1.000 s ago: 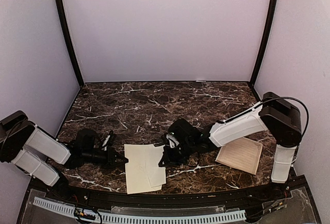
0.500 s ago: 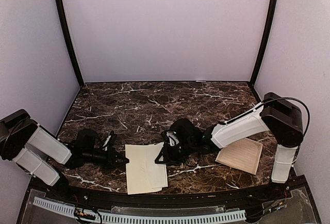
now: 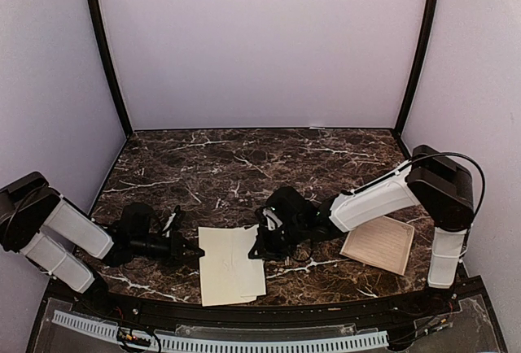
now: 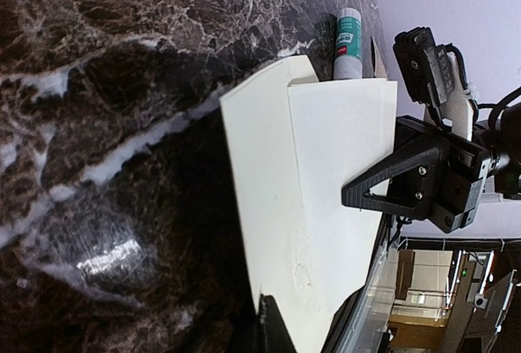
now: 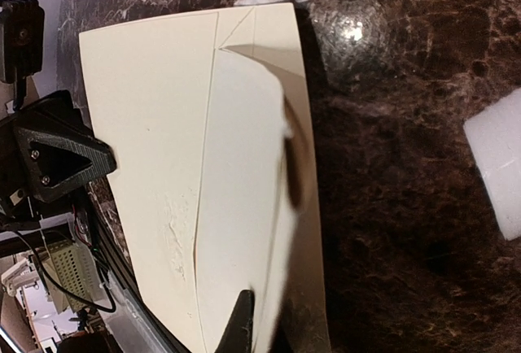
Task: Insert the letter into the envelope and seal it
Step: Place the letter in the envelope.
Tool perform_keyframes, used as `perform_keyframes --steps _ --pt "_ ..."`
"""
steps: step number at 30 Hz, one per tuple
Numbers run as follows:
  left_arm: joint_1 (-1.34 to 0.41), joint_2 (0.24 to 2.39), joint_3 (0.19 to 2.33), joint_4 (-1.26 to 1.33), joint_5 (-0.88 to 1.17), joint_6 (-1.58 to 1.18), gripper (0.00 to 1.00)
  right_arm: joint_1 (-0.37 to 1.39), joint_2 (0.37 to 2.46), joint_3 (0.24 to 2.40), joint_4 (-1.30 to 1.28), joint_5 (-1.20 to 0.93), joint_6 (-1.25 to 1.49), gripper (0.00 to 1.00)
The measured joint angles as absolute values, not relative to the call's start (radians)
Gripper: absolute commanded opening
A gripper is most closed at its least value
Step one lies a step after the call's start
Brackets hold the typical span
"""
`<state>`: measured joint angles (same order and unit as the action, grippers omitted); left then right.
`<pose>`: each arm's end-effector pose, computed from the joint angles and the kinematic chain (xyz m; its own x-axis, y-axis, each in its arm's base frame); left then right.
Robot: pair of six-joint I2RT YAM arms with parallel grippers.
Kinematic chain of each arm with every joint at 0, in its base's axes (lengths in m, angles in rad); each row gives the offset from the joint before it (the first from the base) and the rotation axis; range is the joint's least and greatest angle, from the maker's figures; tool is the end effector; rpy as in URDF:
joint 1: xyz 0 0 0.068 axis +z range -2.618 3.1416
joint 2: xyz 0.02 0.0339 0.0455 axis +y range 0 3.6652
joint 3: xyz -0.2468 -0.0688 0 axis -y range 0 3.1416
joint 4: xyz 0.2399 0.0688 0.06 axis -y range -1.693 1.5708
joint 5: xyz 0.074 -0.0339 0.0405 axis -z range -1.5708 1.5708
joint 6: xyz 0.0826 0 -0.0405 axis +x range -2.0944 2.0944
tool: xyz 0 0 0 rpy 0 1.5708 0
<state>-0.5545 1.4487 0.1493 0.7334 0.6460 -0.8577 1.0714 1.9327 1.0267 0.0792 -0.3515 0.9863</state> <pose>0.1695 -0.1635 0.0684 -0.9430 -0.1264 -0.3080 0.2128 0.4826 -0.8496 0.1691 0.3694 0.0810 -0.9749 -0.1521 -0.1624 -0.2225 0.6738 0.7046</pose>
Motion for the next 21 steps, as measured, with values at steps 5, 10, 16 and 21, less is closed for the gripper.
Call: perform_keyframes --steps 5,10,16,21 --pt "-0.554 1.449 0.149 0.737 0.646 -0.858 0.0 1.071 1.933 1.027 0.068 -0.353 0.993 0.0" --pt "-0.555 1.449 0.149 0.747 0.652 -0.858 0.0 1.071 1.933 1.027 0.067 -0.37 0.999 0.0" --pt "-0.554 1.465 0.149 0.765 0.673 -0.857 0.0 1.068 1.944 1.032 0.07 -0.4 1.001 0.0" --pt "-0.554 1.489 0.149 0.778 0.676 -0.857 0.0 1.066 1.964 1.04 0.07 -0.419 1.0 0.0"
